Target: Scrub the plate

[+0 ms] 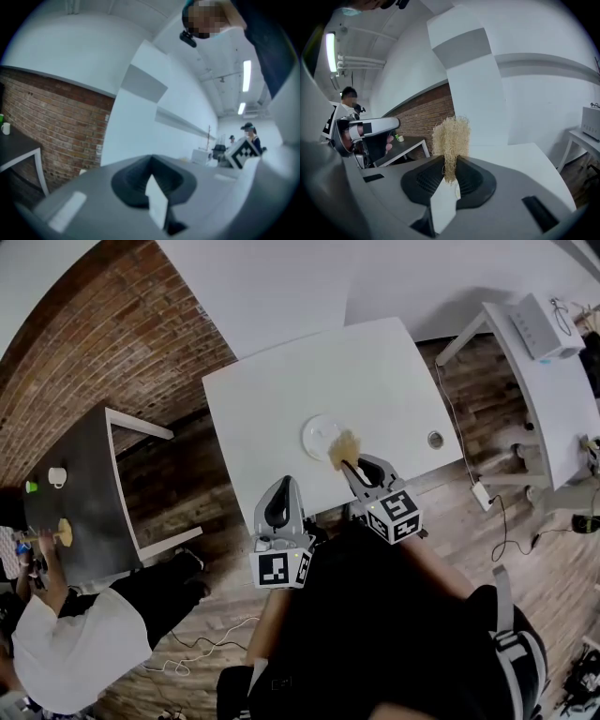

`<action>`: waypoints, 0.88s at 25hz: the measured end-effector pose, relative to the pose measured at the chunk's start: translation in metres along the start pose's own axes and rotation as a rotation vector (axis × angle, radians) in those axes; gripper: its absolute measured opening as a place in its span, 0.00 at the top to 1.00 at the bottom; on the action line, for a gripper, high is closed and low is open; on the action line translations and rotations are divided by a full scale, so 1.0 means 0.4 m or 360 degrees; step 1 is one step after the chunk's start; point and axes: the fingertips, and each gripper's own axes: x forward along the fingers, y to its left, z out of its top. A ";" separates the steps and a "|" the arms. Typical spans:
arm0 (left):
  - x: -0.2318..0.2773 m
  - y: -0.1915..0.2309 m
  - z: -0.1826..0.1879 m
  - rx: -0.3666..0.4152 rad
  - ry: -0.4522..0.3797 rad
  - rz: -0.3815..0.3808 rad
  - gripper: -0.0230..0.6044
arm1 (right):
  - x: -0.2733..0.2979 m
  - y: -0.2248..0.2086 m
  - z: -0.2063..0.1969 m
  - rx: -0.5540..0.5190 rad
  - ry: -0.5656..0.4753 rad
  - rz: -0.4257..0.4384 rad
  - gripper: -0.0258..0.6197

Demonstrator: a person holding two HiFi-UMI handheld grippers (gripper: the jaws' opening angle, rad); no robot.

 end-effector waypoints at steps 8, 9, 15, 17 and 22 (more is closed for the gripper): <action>-0.018 -0.041 0.006 0.0027 -0.0008 0.0008 0.96 | -0.040 -0.005 0.011 -0.0044 -0.0043 0.0041 0.87; -0.020 -0.042 0.005 0.0029 -0.0009 0.0011 0.96 | -0.043 -0.007 0.012 -0.0050 -0.0046 0.0036 0.87; -0.031 -0.042 0.007 0.0026 -0.0015 0.0034 0.96 | -0.051 -0.006 0.018 -0.0047 -0.0065 0.0033 0.87; -0.032 -0.046 0.006 0.0026 -0.0014 0.0029 0.96 | -0.055 -0.004 0.018 -0.0050 -0.0069 0.0031 0.87; -0.036 -0.050 0.003 0.0028 -0.0015 0.0025 0.96 | -0.062 -0.004 0.012 -0.0047 -0.0074 0.0024 0.87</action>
